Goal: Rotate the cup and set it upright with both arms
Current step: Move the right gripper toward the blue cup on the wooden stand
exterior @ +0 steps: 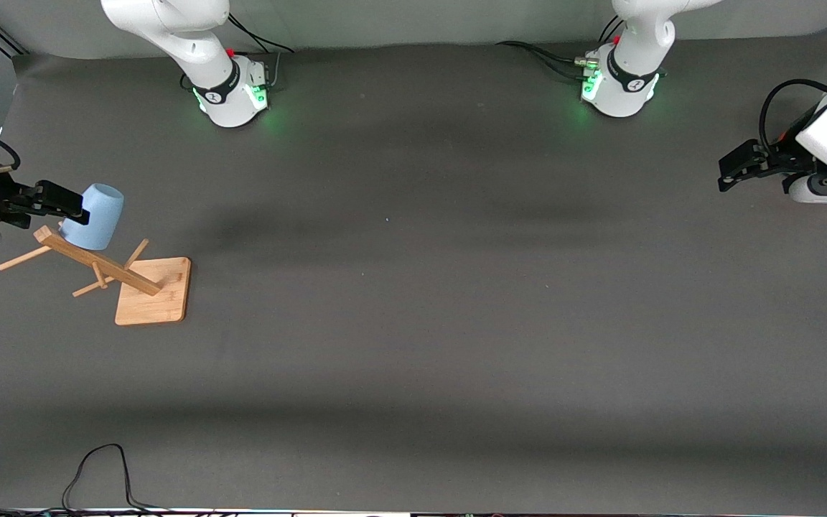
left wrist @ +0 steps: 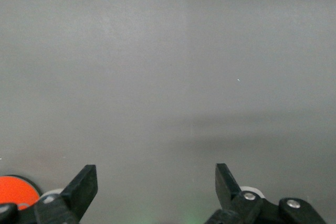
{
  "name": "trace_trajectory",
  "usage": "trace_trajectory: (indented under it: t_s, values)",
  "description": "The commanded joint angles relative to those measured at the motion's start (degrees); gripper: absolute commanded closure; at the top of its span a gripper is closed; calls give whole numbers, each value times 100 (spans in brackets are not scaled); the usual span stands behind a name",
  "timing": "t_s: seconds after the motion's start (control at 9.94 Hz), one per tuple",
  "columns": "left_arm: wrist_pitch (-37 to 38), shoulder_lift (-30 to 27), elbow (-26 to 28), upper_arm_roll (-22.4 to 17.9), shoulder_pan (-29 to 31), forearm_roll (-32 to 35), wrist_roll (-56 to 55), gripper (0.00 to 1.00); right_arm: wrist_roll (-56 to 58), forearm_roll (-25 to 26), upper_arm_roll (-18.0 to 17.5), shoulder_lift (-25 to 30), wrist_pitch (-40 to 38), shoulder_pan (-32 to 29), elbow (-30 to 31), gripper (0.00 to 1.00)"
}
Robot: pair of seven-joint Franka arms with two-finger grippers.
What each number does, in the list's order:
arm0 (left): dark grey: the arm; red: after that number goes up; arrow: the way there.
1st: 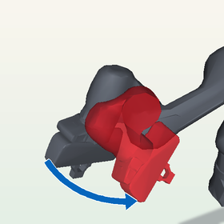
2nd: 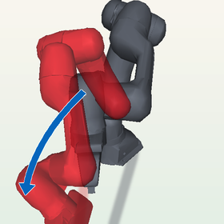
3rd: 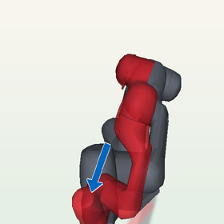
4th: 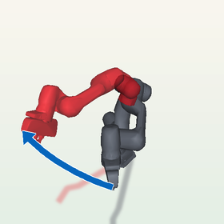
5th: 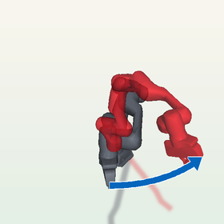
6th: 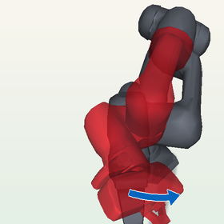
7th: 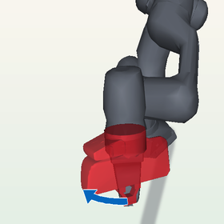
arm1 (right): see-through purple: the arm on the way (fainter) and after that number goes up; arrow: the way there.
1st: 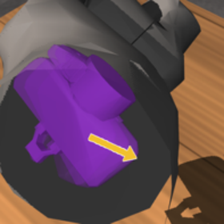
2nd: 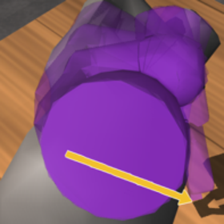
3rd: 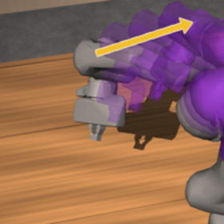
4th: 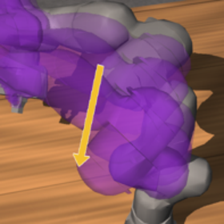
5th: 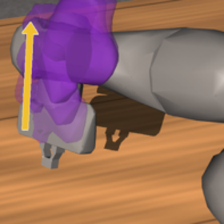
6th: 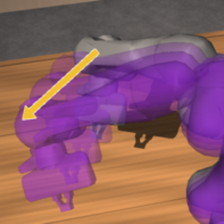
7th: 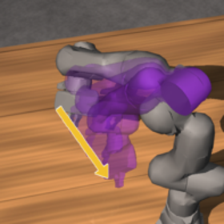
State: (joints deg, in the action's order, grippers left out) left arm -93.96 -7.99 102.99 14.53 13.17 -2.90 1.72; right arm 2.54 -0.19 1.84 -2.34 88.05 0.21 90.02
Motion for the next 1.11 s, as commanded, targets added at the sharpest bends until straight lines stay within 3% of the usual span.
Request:
trace_trajectory:
  t_s: [0.0, 0.3, 0.5, 0.8, 1.01]
  values:
    - [106, 25, -147, 15, 2, 70, 3, 0, 54, 115, 71, 85, 54, 93, 121, 0]
    - [123, 25, -156, 15, 2, 70, -5, 0, 88, 115, 141, 215, -16, 49, 235, 0]
    - [141, 25, -156, 15, 10, 70, -14, 0, 150, 211, 492, 776, 36, 58, 795, 0]
    - [124, 34, -156, 15, 10, 70, -14, 0, 20, 344, 677, 928, -51, 84, 973, 0]
    - [115, 34, -156, 15, 10, 70, -5, 0, -1387, 204, 704, 911, -121, 75, 1035, 0]
